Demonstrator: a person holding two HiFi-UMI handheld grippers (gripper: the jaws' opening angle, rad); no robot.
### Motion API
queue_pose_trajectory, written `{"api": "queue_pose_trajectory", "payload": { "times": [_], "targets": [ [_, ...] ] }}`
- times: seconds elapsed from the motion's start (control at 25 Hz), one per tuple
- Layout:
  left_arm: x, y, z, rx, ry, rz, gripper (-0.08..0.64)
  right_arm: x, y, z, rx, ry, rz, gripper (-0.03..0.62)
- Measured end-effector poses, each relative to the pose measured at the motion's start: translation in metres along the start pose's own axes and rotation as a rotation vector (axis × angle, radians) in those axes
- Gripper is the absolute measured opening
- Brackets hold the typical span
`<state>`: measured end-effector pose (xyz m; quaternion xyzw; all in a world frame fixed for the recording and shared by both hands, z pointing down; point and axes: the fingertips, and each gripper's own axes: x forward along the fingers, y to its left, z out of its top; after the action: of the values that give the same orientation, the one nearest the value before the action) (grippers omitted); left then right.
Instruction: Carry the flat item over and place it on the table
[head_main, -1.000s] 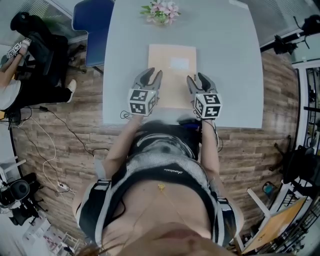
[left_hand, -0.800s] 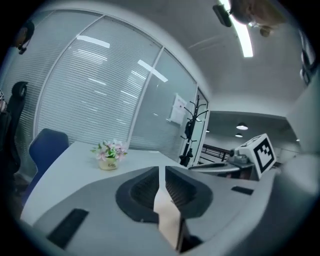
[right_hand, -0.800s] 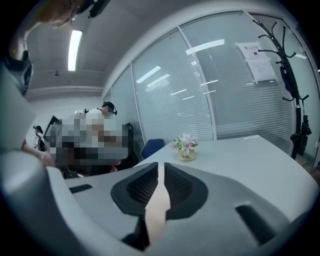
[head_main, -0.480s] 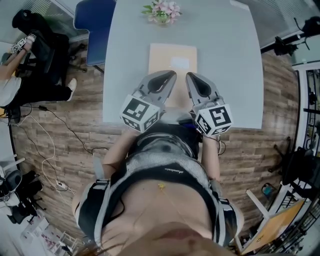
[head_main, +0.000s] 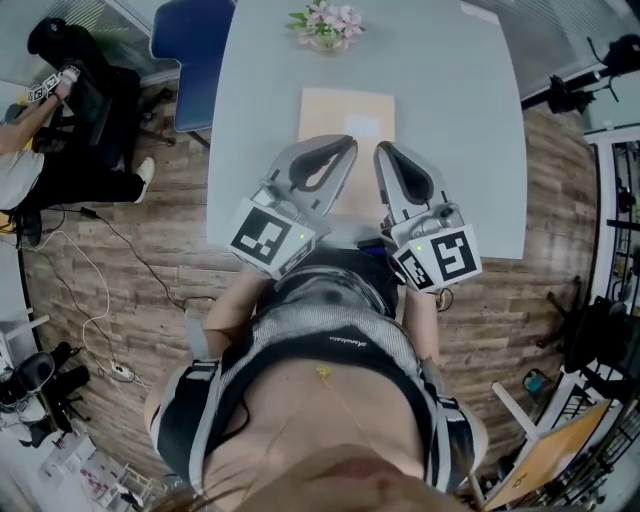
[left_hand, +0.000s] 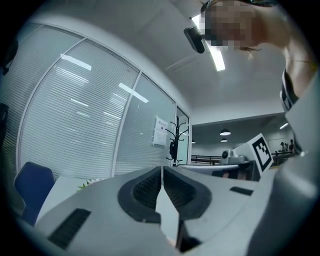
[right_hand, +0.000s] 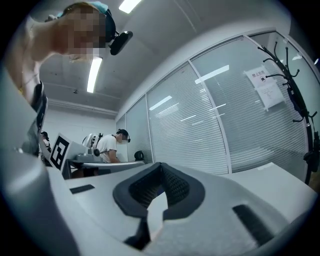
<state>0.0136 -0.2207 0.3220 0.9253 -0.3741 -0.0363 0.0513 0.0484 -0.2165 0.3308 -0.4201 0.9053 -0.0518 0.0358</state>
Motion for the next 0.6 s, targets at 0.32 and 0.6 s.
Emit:
{"api": "queue_pose_trajectory", "payload": {
  "times": [0.32, 0.6],
  "targets": [
    [-0.0030, -0.0043, 0.0002, -0.004, 0.004, -0.005, 0.017, -0.0041, 0.0073, 0.0061, -0.022, 0.002, 0.000, 0.006],
    [-0.0051, -0.0099, 0.0030, -0.030, -0.003, -0.014, 0.017, -0.0047, 0.0108, 0.0056, 0.007, -0.001, 0.015, 0.008]
  ]
}}
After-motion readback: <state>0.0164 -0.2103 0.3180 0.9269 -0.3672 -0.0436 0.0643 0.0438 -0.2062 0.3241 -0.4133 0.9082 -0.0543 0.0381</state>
